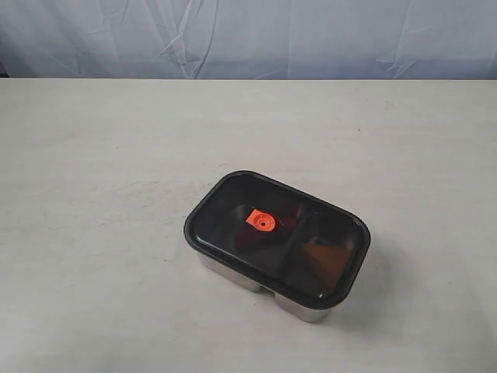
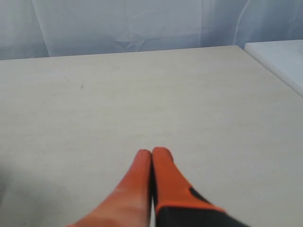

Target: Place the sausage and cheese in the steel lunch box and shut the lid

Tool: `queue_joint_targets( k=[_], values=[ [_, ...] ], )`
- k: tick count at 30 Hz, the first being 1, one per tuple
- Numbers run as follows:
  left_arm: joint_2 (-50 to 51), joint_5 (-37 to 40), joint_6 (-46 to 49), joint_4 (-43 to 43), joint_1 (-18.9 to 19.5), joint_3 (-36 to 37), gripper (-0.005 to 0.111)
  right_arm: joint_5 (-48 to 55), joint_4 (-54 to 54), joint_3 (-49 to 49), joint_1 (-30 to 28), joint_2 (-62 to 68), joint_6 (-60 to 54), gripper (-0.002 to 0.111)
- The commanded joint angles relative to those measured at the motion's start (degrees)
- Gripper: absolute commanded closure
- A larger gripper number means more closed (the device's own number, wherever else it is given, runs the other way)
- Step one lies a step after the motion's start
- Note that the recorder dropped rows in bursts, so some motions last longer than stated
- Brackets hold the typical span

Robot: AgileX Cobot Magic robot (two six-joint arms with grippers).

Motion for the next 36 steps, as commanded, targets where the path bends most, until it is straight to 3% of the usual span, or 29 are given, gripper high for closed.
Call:
queue_joint_targets(
  k=[1,36],
  values=[
    [-0.3,-0.7,-0.4,0.4,0.1,0.3,0.107,-0.8,0.0,0.2,-0.3,-0.4,-0.3,0.108],
    [-0.3,-0.6,0.0,1.5,0.1,0.3,0.107,-0.8,0.0,0.2,-0.3,-0.4,-0.3,0.108]
  ],
)
